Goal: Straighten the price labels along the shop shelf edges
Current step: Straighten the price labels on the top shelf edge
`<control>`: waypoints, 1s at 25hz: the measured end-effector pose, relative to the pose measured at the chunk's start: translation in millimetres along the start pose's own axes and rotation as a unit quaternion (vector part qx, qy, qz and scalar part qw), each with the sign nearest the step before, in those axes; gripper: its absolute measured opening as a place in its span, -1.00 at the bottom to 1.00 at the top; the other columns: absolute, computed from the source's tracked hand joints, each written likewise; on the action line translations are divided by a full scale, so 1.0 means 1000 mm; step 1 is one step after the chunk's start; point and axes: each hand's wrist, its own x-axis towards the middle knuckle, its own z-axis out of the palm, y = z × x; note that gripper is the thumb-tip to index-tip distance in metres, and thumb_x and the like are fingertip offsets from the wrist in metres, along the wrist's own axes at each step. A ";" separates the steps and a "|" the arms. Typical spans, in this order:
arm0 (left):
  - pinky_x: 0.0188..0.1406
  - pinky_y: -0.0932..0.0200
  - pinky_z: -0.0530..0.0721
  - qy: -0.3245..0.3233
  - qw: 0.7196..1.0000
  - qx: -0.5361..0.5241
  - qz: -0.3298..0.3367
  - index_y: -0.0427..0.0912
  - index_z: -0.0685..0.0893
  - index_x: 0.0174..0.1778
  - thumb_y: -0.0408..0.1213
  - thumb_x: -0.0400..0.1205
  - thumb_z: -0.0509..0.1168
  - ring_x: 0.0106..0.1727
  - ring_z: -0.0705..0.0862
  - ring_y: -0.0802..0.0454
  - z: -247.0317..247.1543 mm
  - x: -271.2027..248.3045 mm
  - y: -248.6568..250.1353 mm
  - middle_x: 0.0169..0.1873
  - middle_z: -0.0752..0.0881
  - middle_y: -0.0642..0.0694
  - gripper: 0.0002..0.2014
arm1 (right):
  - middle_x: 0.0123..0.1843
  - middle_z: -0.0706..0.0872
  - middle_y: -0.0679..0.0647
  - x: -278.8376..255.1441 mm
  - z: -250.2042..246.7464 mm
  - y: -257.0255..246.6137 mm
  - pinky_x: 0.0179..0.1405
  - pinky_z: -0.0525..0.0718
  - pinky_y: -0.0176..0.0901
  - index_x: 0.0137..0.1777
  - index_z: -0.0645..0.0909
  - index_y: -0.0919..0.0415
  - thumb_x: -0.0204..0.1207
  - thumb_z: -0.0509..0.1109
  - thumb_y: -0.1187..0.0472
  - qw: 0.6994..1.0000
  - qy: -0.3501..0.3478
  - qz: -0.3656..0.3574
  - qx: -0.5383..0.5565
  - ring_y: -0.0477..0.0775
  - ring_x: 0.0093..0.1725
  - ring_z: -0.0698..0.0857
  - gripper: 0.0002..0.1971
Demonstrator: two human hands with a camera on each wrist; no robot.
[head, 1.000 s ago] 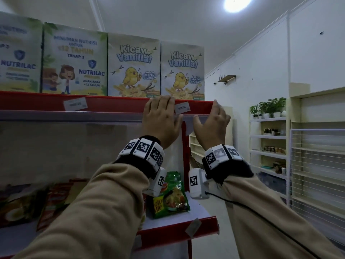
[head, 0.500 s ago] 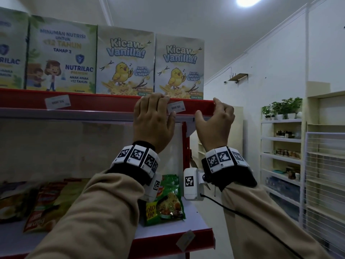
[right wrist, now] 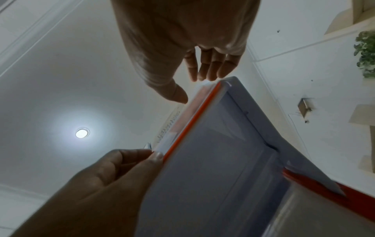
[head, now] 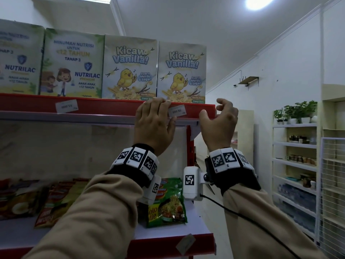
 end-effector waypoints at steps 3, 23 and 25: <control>0.31 -0.04 0.38 -0.022 0.999 0.013 0.037 -0.17 0.54 0.35 -0.08 0.62 0.21 0.27 0.52 -0.15 -0.009 0.007 -0.010 0.25 0.59 -0.15 -0.59 | 0.23 0.43 0.17 0.009 0.000 -0.005 0.19 0.46 0.04 0.13 0.53 0.06 0.36 0.39 -0.08 0.988 -0.044 -0.026 -0.147 0.21 0.26 0.40 -0.61; 0.22 -0.04 0.45 -0.143 0.986 0.054 0.064 -0.13 0.50 0.11 -0.01 0.58 0.33 0.15 0.44 -0.12 -0.039 0.043 -0.035 0.10 0.52 -0.14 -0.68 | -0.01 0.65 0.05 0.027 0.016 -0.045 -0.04 0.53 -0.14 0.04 0.59 0.16 0.38 0.45 0.12 0.884 -0.272 -0.336 -0.179 0.00 -0.05 0.54 -0.74; 0.19 -0.02 0.46 -0.139 0.987 0.042 0.070 -0.13 0.50 0.11 -0.02 0.59 0.33 0.11 0.45 -0.10 -0.040 0.042 -0.036 0.08 0.53 -0.13 -0.68 | -0.02 0.64 0.03 0.028 0.016 -0.048 -0.03 0.52 -0.14 0.05 0.58 0.14 0.39 0.44 0.13 0.879 -0.290 -0.327 -0.191 0.01 -0.04 0.53 -0.74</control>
